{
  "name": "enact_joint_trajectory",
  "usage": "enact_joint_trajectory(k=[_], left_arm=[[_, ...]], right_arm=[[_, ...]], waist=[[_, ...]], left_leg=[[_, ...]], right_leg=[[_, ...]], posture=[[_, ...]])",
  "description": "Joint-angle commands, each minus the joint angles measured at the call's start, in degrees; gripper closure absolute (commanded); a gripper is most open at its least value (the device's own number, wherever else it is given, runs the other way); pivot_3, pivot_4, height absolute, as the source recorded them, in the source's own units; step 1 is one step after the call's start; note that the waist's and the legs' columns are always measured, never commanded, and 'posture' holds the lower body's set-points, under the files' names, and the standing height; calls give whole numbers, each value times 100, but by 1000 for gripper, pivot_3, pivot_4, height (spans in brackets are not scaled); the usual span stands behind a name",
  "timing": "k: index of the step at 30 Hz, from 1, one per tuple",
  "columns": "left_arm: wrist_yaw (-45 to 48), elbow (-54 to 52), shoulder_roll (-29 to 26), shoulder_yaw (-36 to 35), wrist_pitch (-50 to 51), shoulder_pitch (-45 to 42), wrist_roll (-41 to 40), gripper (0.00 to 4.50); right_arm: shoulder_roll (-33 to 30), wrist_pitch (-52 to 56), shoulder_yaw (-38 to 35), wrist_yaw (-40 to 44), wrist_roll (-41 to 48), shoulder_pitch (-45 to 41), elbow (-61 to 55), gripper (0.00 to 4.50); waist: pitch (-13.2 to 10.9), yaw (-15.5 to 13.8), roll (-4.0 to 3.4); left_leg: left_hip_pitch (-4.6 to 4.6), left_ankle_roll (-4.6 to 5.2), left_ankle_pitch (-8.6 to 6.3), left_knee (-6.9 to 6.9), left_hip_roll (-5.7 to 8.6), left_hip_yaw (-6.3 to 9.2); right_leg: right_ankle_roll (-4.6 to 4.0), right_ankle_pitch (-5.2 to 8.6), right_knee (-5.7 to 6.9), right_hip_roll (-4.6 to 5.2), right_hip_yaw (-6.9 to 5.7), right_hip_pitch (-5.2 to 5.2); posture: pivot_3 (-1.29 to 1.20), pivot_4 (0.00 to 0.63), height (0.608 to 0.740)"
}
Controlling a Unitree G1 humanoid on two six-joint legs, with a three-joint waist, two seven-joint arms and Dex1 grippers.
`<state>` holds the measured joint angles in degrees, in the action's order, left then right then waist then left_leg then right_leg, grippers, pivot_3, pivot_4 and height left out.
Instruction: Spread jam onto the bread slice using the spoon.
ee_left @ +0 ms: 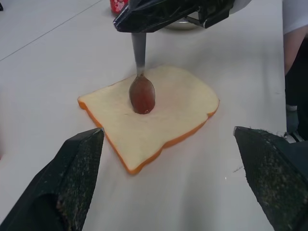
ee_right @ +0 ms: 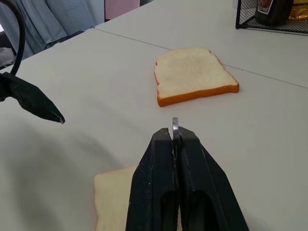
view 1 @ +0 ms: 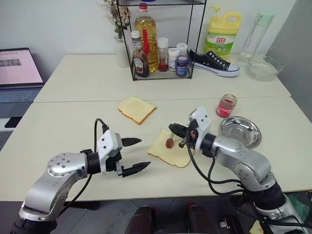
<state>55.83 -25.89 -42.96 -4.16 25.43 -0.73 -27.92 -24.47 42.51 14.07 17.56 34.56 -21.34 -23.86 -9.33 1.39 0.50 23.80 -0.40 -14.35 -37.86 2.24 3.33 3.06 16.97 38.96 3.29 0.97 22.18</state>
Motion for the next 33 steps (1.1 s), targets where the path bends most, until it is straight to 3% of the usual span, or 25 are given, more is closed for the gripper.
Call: enact_joint_trajectory(k=[1, 22, 26, 33], left_arm=[[72, 37, -25, -12, -176, -130, 6, 0], [171, 304, -30, -51, -447, -139, 75, 0], [152, 293, -22, -48, -471, -109, 87, 0], [145, 313, -4, -3, -497, -116, 140, 0]], right_arm=[[-154, 323, -366, 43, 47, 92, -329, 4485], [79, 1872, -1812, -115, 1674, -220, -1041, 4485], [150, 2057, -1788, -137, 1908, -131, -866, 4485], [150, 1897, -1426, 23, 1496, 16, -392, 4485]], waist=[[0, -1, 0], [-1, 9, 1], [-1, 8, 1], [-1, 10, 1]], left_leg=[[0, 0, 0, 0, 0, 0], [1, 0, 0, 1, -1, 1], [1, 0, 0, 1, -1, 1], [1, 0, 0, 1, -1, -2]], right_leg=[[0, 0, 0, 1, 1, 0], [0, 0, 0, 4, 2, 1], [0, 0, 0, 6, 1, 0], [0, 0, 0, 4, 1, 2]], posture=[[0, 150, 740], [0, 150, 740], [0, 150, 740], [0, 150, 740]])
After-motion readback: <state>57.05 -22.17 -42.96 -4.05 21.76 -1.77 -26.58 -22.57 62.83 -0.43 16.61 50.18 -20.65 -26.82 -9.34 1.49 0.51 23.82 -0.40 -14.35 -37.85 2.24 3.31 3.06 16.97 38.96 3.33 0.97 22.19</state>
